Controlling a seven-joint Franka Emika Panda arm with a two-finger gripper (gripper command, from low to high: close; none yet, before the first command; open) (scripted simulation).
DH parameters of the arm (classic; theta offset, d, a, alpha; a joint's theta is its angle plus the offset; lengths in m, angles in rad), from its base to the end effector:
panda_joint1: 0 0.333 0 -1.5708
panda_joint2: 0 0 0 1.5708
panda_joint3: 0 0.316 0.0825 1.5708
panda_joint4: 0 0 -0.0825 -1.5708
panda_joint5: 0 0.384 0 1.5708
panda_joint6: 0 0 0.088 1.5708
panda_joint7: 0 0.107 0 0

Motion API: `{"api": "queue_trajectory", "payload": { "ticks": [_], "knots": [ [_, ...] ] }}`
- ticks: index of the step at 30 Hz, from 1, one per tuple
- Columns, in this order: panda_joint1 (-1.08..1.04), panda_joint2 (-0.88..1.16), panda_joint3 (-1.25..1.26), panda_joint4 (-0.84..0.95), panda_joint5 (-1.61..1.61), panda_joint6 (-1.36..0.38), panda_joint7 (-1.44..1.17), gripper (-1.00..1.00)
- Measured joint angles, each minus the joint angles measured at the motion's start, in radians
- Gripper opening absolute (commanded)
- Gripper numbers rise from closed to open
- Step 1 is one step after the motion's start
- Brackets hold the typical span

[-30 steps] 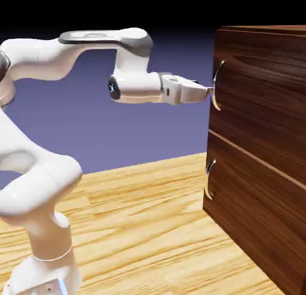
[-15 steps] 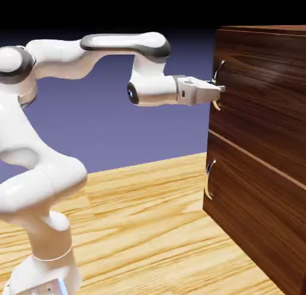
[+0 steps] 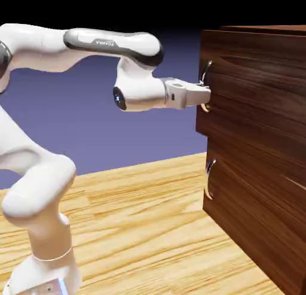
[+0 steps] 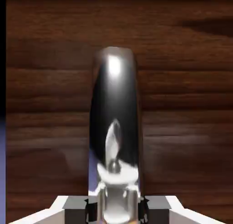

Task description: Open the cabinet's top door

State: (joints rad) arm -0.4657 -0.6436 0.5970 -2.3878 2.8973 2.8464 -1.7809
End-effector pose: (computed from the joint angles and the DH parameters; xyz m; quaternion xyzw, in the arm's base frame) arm 0.4040 0.0717 0.5345 -0.6673 0.2340 -0.6384 0.3040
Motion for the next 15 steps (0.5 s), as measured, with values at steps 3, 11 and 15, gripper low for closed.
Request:
{"api": "queue_trajectory", "payload": {
  "ticks": [3, 11, 15],
  "knots": [
    [0.109, 0.006, -0.100, -0.023, 0.000, 0.003, -0.056, -1.00],
    [0.399, -0.102, -0.367, -0.160, -0.219, 0.000, 0.026, -1.00],
    [0.536, -0.199, -0.500, -0.241, -0.393, 0.011, 0.115, -1.00]
  ]
}}
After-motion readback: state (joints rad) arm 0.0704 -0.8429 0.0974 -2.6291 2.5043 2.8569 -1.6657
